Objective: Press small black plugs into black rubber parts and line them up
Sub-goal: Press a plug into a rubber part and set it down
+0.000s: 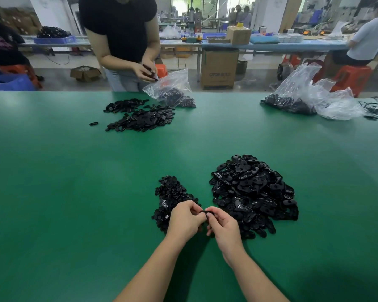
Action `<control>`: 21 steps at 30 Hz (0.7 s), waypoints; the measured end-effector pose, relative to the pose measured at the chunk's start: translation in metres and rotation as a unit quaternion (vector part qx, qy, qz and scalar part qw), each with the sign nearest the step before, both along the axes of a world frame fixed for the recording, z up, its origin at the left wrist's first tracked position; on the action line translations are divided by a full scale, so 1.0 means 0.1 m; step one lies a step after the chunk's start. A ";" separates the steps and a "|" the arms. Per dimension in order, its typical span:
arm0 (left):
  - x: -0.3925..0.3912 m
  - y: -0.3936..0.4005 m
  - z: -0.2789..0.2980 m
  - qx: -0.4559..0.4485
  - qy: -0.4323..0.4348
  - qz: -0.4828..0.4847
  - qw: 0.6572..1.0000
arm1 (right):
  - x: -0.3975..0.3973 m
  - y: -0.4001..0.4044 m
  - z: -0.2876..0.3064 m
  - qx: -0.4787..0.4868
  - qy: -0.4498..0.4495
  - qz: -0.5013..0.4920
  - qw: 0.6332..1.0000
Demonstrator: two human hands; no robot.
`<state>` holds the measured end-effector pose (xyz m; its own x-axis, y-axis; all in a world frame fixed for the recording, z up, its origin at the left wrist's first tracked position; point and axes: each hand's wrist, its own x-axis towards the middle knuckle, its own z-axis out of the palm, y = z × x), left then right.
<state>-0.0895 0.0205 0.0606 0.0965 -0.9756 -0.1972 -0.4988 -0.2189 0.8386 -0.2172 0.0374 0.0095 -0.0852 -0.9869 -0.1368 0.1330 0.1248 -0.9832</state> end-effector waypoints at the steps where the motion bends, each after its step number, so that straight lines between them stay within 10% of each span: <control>1: -0.01 0.00 0.00 0.000 -0.001 0.000 1.000 | 0.00 0.00 0.00 -0.001 0.001 0.000 1.000; 21: 0.03 0.06 -0.13 -0.127 -0.090 -0.115 0.981 | 0.00 0.00 -0.02 -0.004 0.038 -0.020 0.999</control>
<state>-0.0870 0.0262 0.0477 -0.1214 -0.9911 0.0546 -0.6553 0.1213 0.7456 -0.2169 0.0377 0.0079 -0.1344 -0.9836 -0.1203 0.0630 0.1127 -0.9916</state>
